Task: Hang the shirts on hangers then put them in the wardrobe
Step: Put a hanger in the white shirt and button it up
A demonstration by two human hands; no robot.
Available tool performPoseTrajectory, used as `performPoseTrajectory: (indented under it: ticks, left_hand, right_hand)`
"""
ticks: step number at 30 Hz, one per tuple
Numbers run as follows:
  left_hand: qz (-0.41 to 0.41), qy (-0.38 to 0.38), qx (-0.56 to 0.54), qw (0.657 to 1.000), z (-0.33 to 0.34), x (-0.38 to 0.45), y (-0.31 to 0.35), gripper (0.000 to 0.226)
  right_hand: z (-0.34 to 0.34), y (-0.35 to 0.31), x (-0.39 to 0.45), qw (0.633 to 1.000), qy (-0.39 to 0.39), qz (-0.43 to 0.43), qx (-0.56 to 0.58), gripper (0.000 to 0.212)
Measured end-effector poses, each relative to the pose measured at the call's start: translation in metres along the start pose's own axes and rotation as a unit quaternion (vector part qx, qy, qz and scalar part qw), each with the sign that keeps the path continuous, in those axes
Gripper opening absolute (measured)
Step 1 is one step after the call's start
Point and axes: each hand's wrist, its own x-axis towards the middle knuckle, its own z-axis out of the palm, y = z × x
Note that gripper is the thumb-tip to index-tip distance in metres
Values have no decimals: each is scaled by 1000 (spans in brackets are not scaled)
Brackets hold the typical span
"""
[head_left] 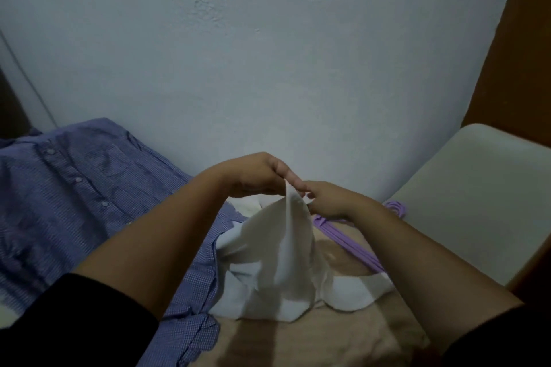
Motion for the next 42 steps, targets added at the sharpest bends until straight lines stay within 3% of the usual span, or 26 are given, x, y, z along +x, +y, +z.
performPoseTrajectory:
  ticks: [3, 5, 8, 10, 12, 16, 17, 20, 24, 27, 28, 30, 33, 37, 40, 42]
  left_hand:
    - [-7, -22, -95, 995, 0, -14, 9, 35]
    - [-33, 25, -89, 995, -2, -19, 9, 28]
    - [-70, 107, 46, 991, -11, -21, -1, 28]
    - [-98, 120, 213, 965, -15, -21, -9, 45]
    - [-92, 145, 299, 939, -14, -20, -11, 44]
    - [-26, 211, 57, 975, -21, -25, -8, 15]
    - [-18, 213, 13, 977, -26, -27, -9, 11]
    - [-37, 231, 51, 971, -39, -31, -11, 13]
    - [-73, 205, 260, 941, -36, -30, -12, 16]
    - [-37, 176, 242, 953, -18, -21, -11, 74]
    - [-23, 164, 251, 954, -11, -16, -9, 76]
    - [-7, 165, 287, 943, -1, -8, -4, 44]
    - [13, 231, 154, 960, -2, -6, 1, 17]
    - [27, 237, -24, 971, -11, -11, 3, 16]
    - [52, 180, -103, 977, -5, -9, 2, 12]
    - [44, 87, -127, 987, -1, -5, -11, 28]
  right_hand:
    - [16, -13, 5, 998, -24, -15, -52, 13]
    - [19, -15, 9, 1000, 0, 1, -3, 11]
    - [14, -13, 14, 988, 68, -11, 142, 19]
    - [9, -14, 15, 973, 66, -21, 221, 15]
    - [4, -14, 18, 974, 52, -26, 217, 21]
    - [10, -10, 21, 999, 44, -8, 3, 6]
    - [13, -7, 20, 999, 49, 6, -17, 14]
    - [14, 6, 16, 994, 85, 24, 65, 31]
    - [2, 2, 17, 972, 148, -1, 185, 22]
    - [-9, -21, 14, 953, 164, -55, 247, 17]
    - [-13, -30, 12, 945, 165, -78, 270, 17]
    - [-19, -43, 7, 921, 170, -122, 328, 15]
    - [-18, -40, 4, 908, 151, -124, 371, 21]
    - [-2, -22, -6, 961, 35, -46, 271, 28]
    - [11, -19, -7, 951, 69, -17, 302, 14]
    - [9, -10, -5, 936, 102, 8, 338, 17]
